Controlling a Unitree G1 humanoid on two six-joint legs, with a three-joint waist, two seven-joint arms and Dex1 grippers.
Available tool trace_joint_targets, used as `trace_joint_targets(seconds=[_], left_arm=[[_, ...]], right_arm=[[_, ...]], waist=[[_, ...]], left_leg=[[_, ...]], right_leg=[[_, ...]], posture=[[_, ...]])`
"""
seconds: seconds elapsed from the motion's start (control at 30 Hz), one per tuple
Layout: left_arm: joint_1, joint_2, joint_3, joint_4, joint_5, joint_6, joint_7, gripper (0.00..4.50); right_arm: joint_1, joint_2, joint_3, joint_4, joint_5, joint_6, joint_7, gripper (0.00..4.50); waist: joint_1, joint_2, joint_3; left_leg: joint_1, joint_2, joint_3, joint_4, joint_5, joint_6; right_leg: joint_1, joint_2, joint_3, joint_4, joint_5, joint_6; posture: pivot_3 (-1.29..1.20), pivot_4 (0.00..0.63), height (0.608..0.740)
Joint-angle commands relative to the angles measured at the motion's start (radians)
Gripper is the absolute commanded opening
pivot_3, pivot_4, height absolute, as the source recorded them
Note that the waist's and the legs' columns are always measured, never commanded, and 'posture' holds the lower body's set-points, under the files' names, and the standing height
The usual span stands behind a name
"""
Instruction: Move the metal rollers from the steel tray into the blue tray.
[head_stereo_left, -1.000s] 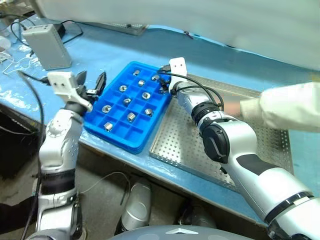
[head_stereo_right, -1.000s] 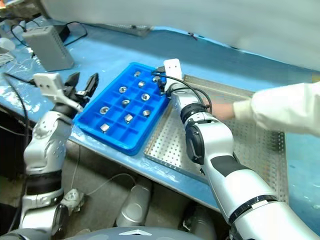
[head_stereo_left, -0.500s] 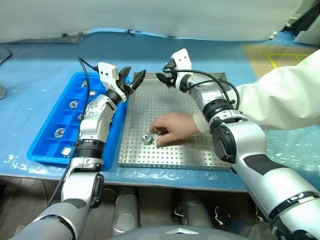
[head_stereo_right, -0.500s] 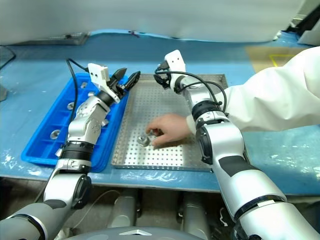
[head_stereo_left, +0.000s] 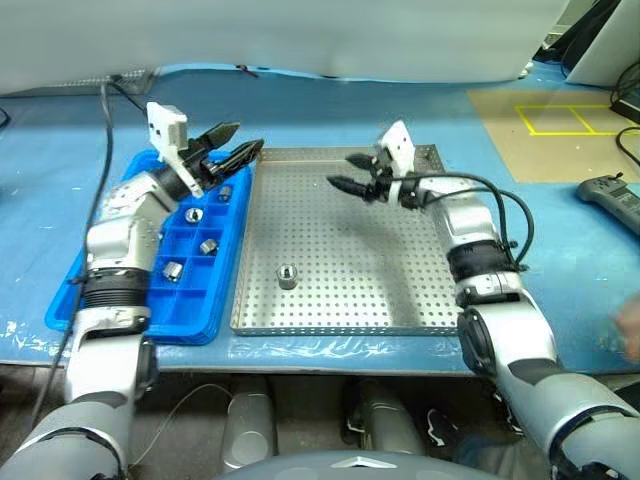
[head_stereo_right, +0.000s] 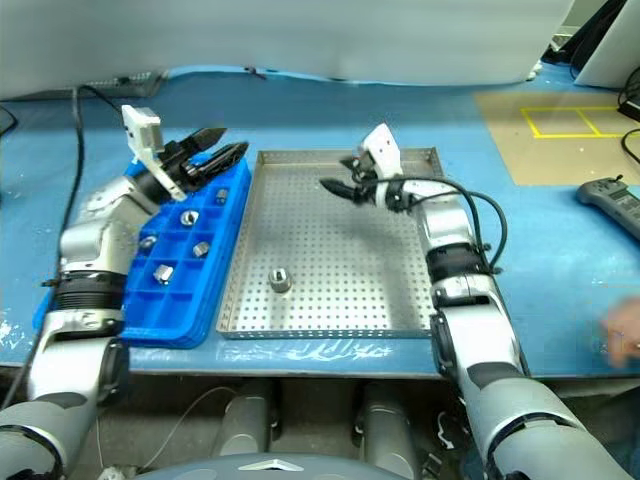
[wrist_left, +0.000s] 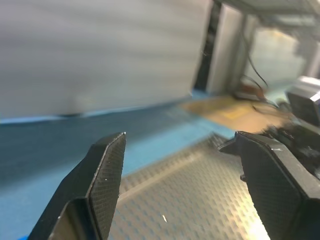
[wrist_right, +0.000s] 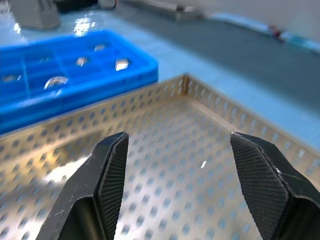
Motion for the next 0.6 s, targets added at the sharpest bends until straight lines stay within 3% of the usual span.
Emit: trace_joint_targets(seconds=[0.03, 0.13, 0.33, 0.6], left_arm=[[0.022, 0.094, -0.047, -0.070, 0.031, 0.055, -0.102, 3.68], [0.039, 0.141, -0.053, -0.117, 0.033, 0.089, -0.117, 3.68], [0.075, 0.178, 0.020, -0.168, -0.021, 0.177, -0.103, 3.68], [0.070, 0.167, 0.084, -0.160, -0.026, 0.169, -0.031, 3.68]], right_arm=[[0.087, -0.043, 0.092, -0.265, 0.071, 0.121, 0.138, 3.35], [0.146, -0.057, 0.141, -0.417, 0.122, 0.226, 0.182, 3.35], [0.205, 0.009, 0.250, -0.540, 0.154, 0.364, 0.127, 3.35], [0.254, 0.154, 0.365, -0.453, 0.088, 0.398, -0.067, 3.35]], waist=[[0.000, 0.000, 0.000], [-0.002, 0.000, 0.000], [-0.002, -0.001, -0.001], [0.002, -0.001, -0.001]], left_leg=[[0.000, 0.000, 0.000, 0.000, 0.000, 0.000], [0.001, 0.000, 0.000, -0.001, 0.000, 0.000], [0.005, 0.001, 0.000, -0.001, 0.001, -0.002], [0.007, 0.000, 0.000, -0.004, 0.001, -0.002]], right_leg=[[0.000, 0.000, 0.000, 0.000, 0.000, 0.000], [0.000, 0.000, 0.000, 0.000, 0.000, 0.000], [0.003, 0.000, 0.000, 0.000, -0.004, 0.007], [0.006, 0.000, 0.000, -0.002, -0.004, 0.007]], posture=[[0.05, 0.150, 0.740], [0.06, 0.150, 0.740], [0.07, 0.150, 0.740], [0.11, 0.150, 0.740]])
